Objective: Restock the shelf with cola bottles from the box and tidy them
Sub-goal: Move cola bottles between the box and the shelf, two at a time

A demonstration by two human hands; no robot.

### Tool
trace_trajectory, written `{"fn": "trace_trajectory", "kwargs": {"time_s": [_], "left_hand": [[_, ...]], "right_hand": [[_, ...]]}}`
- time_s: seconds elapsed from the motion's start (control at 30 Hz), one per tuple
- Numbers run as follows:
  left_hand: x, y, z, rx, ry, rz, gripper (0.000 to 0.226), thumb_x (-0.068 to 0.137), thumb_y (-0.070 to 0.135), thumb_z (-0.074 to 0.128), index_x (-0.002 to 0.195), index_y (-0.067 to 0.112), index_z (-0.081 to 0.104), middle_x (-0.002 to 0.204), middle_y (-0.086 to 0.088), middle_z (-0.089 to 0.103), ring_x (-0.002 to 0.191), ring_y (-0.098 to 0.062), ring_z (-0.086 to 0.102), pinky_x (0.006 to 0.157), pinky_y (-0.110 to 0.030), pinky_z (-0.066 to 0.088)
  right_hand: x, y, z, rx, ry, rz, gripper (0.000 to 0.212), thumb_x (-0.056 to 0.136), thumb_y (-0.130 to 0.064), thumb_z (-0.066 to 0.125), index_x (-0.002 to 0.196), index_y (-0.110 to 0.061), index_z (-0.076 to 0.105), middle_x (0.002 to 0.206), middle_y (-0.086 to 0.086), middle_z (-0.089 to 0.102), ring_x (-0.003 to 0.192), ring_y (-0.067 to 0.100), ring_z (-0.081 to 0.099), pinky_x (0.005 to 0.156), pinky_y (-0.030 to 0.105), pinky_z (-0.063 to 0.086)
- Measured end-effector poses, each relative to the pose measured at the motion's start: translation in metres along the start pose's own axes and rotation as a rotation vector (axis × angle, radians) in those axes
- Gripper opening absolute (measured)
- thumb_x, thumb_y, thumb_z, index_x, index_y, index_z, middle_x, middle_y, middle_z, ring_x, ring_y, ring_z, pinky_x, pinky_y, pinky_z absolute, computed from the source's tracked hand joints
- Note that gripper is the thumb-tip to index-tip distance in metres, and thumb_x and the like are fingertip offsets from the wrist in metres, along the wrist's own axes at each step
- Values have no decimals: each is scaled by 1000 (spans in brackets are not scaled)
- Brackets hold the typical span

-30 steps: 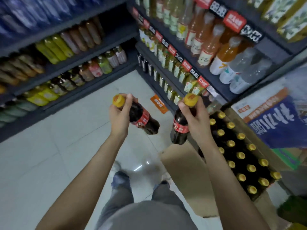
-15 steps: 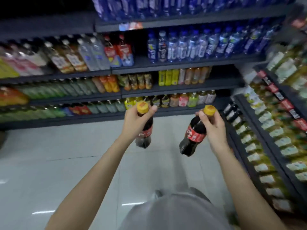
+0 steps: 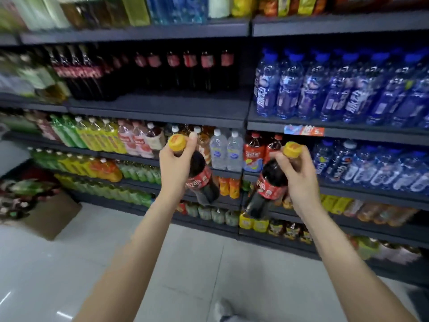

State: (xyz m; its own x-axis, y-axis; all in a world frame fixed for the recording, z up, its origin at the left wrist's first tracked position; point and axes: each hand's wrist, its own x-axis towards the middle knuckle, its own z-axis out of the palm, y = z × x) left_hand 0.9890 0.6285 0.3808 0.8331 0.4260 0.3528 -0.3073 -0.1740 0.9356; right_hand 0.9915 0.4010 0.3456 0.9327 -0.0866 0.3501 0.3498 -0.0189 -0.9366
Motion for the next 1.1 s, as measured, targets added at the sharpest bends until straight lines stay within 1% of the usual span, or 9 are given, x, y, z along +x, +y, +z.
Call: {"fn": "trace_trajectory", "kwargs": {"time_s": [0.2, 0.33, 0.5, 0.63, 0.73, 0.87, 0.97, 1.03, 1.1], "left_hand": [[132, -4, 5, -27, 70, 228, 32, 92, 27, 61, 73, 0, 60, 71, -5, 61, 70, -9, 57, 73, -16, 44], [204, -15, 25, -100, 117, 301, 31, 88, 33, 62, 72, 5, 58, 70, -2, 61, 70, -6, 57, 72, -15, 44], [271, -36, 62, -173, -4, 302, 23, 84, 39, 63, 69, 23, 54, 69, 7, 60, 70, -6, 57, 73, -20, 46], [308, -58, 91, -177, -75, 255, 29, 88, 32, 66, 70, 11, 58, 68, -5, 62, 69, -7, 56, 71, -19, 45], [326, -71, 111, -173, -115, 196, 42, 86, 38, 67, 75, -2, 59, 75, -18, 64, 68, -11, 54, 69, -20, 44], [349, -78, 128, -119, -141, 147, 36, 84, 42, 68, 79, 8, 59, 74, -4, 65, 72, -10, 59, 74, -23, 45], [361, -90, 133, -58, -253, 164, 33, 81, 35, 73, 100, 19, 51, 94, 7, 62, 90, -6, 58, 83, -23, 45], [360, -114, 132, -70, -369, 190, 55, 78, 31, 77, 122, 24, 44, 116, 4, 58, 108, -6, 56, 96, -27, 45], [353, -144, 131, -78, -466, 209, 84, 77, 32, 78, 142, 33, 26, 141, 1, 46, 128, -9, 47, 107, -34, 40]], "right_hand": [[130, -13, 78, 64, 102, -280, 11, 90, -28, 60, 96, -34, 53, 101, -3, 66, 97, 12, 60, 89, 20, 43], [199, -4, 122, -39, 152, -406, 20, 89, -22, 62, 104, -13, 51, 100, -2, 64, 97, 8, 60, 92, 22, 43], [261, 25, 158, -68, 175, -365, 21, 89, -18, 64, 102, -25, 50, 99, -1, 66, 98, 10, 61, 91, 19, 43], [293, 44, 175, -105, 250, -331, 18, 89, -20, 64, 103, -23, 53, 100, 3, 67, 97, 9, 62, 91, 18, 43], [313, 47, 184, -164, 312, -321, 18, 89, -21, 65, 104, -17, 56, 96, -6, 65, 93, 0, 59, 86, 12, 41], [338, 53, 183, -270, 333, -280, 33, 89, -30, 64, 114, -12, 52, 100, -9, 61, 92, -1, 56, 81, 7, 39], [342, 77, 177, -384, 245, -224, 60, 85, -35, 68, 133, -16, 38, 127, -1, 54, 117, 9, 50, 93, 14, 37], [335, 101, 177, -355, 164, -173, 82, 80, -33, 73, 145, -27, 23, 145, -2, 40, 132, 7, 40, 106, 20, 33], [326, 126, 178, -331, 114, -116, 92, 80, -26, 74, 148, -30, 14, 147, -8, 36, 133, 1, 36, 108, 21, 33]]}}
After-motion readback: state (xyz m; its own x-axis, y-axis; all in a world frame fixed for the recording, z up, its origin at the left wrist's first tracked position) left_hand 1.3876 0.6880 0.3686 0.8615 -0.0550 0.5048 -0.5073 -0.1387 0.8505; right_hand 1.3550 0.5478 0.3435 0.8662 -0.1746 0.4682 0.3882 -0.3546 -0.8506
